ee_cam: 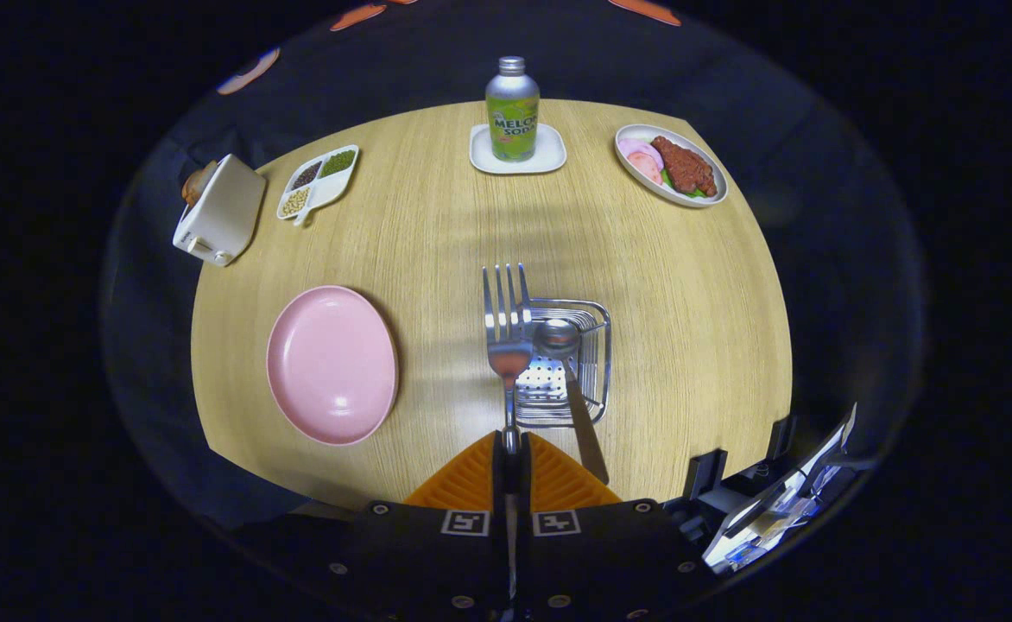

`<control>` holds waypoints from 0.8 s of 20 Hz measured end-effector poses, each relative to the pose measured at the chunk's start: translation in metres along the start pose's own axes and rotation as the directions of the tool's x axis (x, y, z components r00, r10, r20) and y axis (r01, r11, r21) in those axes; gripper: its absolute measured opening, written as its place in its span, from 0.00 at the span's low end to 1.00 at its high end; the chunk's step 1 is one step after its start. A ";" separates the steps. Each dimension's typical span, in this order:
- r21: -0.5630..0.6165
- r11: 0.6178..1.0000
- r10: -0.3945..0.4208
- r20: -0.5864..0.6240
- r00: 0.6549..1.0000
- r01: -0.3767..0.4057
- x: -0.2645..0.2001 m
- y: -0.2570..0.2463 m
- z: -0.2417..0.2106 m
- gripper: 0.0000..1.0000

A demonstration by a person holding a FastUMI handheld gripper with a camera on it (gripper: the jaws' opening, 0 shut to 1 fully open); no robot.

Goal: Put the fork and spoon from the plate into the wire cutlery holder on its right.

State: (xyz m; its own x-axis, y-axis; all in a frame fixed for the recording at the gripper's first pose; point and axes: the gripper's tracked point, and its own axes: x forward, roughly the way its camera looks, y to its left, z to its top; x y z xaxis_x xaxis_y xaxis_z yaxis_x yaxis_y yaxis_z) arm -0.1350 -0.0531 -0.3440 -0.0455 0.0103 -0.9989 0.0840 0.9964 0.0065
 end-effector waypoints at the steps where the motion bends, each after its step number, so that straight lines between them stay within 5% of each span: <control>1: -0.017 1.000 -0.004 -0.024 1.000 0.004 0.001 -0.005 -0.002 0.04; 8: -0.094 0.994 0.025 -0.228 0.973 -0.048 0.002 -0.020 -0.011 0.04; 16: -0.079 0.991 0.063 -0.427 0.902 -0.106 0.011 -0.026 -0.009 0.05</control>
State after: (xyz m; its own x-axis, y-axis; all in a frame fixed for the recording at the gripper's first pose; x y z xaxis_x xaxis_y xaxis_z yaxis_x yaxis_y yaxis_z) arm -0.1466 -0.0785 -0.3549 -0.4610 0.1074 -0.8809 0.0094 0.9932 0.1161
